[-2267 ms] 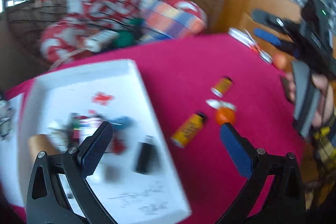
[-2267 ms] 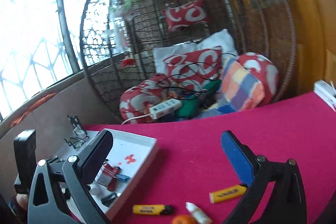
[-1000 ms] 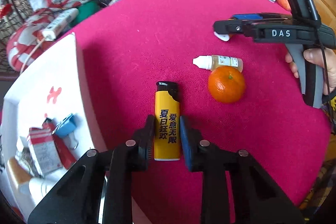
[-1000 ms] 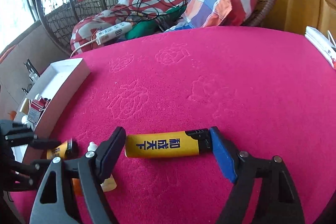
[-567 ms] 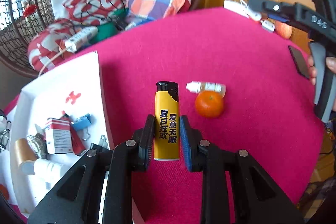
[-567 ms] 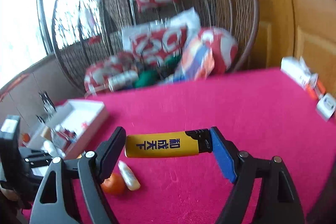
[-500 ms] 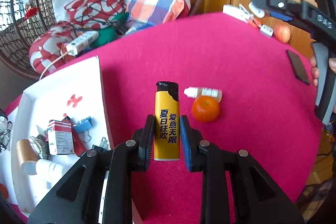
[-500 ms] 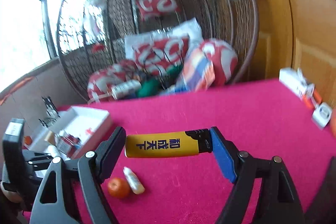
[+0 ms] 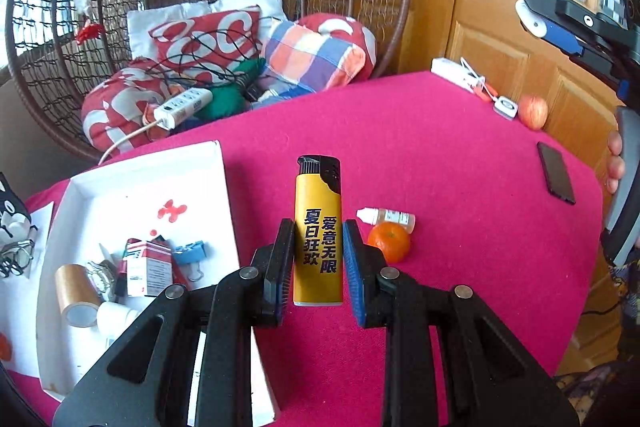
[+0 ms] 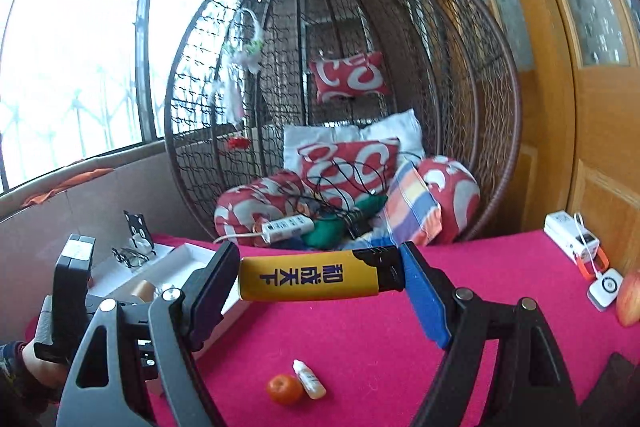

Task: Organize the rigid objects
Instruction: 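Carry the lighter with the left gripper while the right gripper carries its lighter to the tray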

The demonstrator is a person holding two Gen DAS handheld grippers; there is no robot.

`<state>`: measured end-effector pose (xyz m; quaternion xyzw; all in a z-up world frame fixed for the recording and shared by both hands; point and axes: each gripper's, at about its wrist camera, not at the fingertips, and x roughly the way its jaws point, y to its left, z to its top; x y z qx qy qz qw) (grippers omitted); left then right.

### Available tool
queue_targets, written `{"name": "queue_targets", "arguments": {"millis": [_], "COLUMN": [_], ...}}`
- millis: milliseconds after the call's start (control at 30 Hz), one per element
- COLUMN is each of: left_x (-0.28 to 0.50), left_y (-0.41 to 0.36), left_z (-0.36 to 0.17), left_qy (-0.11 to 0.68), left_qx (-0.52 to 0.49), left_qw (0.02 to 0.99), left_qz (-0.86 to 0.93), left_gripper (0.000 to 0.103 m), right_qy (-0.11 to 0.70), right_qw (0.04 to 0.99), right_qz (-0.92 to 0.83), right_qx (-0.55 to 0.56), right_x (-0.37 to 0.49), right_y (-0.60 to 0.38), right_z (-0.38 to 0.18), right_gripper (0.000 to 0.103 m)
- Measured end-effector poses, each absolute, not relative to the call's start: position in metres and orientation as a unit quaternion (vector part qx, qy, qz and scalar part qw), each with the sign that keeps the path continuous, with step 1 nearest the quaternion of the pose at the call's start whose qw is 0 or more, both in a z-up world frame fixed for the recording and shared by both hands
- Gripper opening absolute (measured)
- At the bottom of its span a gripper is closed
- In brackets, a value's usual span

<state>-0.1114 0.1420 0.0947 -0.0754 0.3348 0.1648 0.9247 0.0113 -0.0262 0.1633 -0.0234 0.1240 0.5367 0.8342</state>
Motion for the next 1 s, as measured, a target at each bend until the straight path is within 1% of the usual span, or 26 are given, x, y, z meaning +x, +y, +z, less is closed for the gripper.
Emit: {"name": "queue_targets", "arguments": {"millis": [267, 600, 1000], "left_x": [-0.124, -0.141, -0.163], "left_y": [0.144, 0.148, 0.16], "left_z": [0.105, 0.122, 0.127], "left_qy": [0.314, 0.28, 0.258], "left_qx": [-0.088, -0.096, -0.113], "left_qw": [0.931, 0.939, 0.94], "left_qz": [0.166, 0.175, 0.191], "left_gripper": [0.023, 0.023, 0.023], "right_qy": [0.106, 0.112, 0.116], "right_qw": [0.828, 0.822, 0.815], "right_qz": [0.551, 0.557, 0.566], "right_qx": [-0.028, -0.029, -0.038], "right_x": [-0.005, -0.011, -0.016], "right_y": [-0.025, -0.021, -0.013], "right_z": [0.171, 0.171, 0.173], "right_gripper": [0.081, 0.081, 0.081]}}
